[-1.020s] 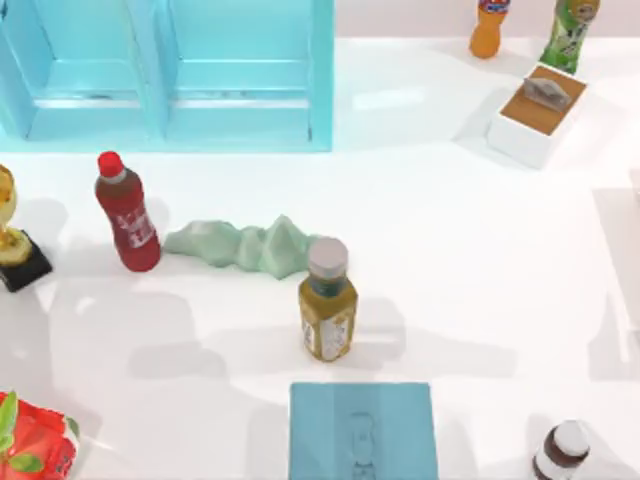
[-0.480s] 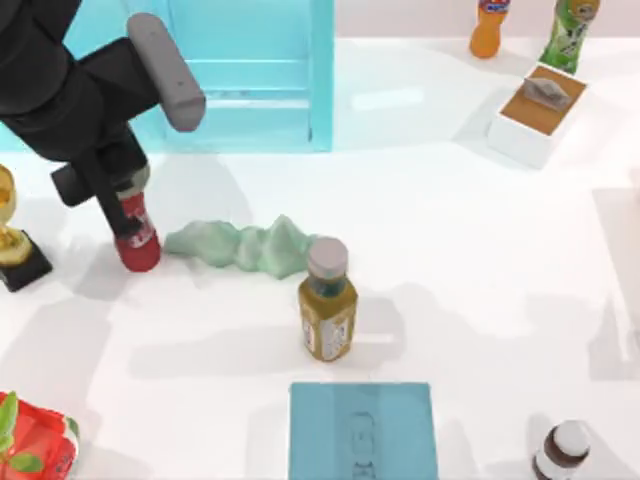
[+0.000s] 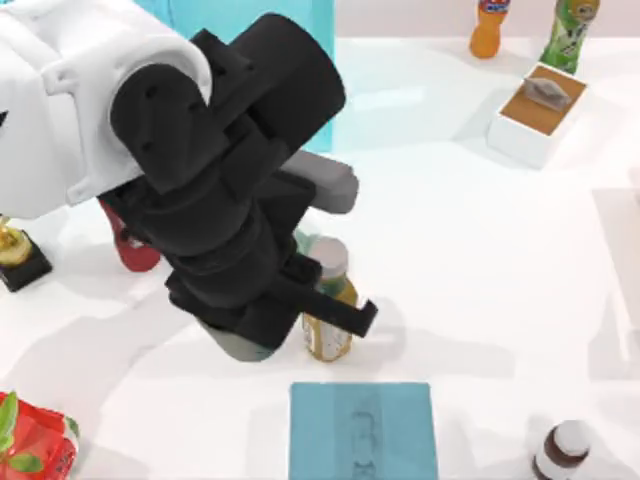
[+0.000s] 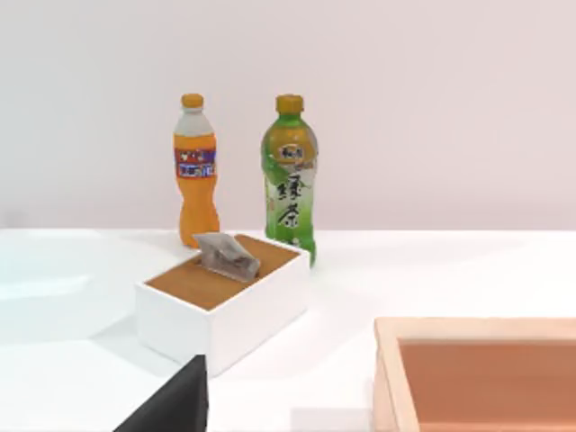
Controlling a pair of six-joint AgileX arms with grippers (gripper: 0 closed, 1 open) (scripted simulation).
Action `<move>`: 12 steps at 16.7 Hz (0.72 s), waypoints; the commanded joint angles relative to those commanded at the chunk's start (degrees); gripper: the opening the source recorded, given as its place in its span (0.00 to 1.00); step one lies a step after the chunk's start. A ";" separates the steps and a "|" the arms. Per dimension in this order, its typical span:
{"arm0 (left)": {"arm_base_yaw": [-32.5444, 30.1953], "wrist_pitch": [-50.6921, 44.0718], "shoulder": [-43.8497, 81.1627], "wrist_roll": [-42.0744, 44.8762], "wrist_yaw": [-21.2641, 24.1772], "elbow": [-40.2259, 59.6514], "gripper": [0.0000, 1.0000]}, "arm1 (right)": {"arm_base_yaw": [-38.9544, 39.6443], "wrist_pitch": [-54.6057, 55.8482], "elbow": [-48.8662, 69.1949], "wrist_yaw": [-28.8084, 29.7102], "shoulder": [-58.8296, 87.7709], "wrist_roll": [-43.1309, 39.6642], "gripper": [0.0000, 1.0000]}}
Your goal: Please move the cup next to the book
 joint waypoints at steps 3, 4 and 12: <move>-4.44 -0.81 -0.49 -15.41 -0.74 -2.43 0.00 | 0.00 0.00 0.00 0.00 0.00 0.00 1.00; -5.44 -1.03 -0.67 -19.69 -1.15 -3.23 0.00 | 0.00 0.00 0.00 0.00 0.00 0.00 1.00; -7.65 -2.04 -1.01 -37.28 -3.92 -7.64 0.00 | 0.00 0.00 0.00 0.00 0.00 0.00 1.00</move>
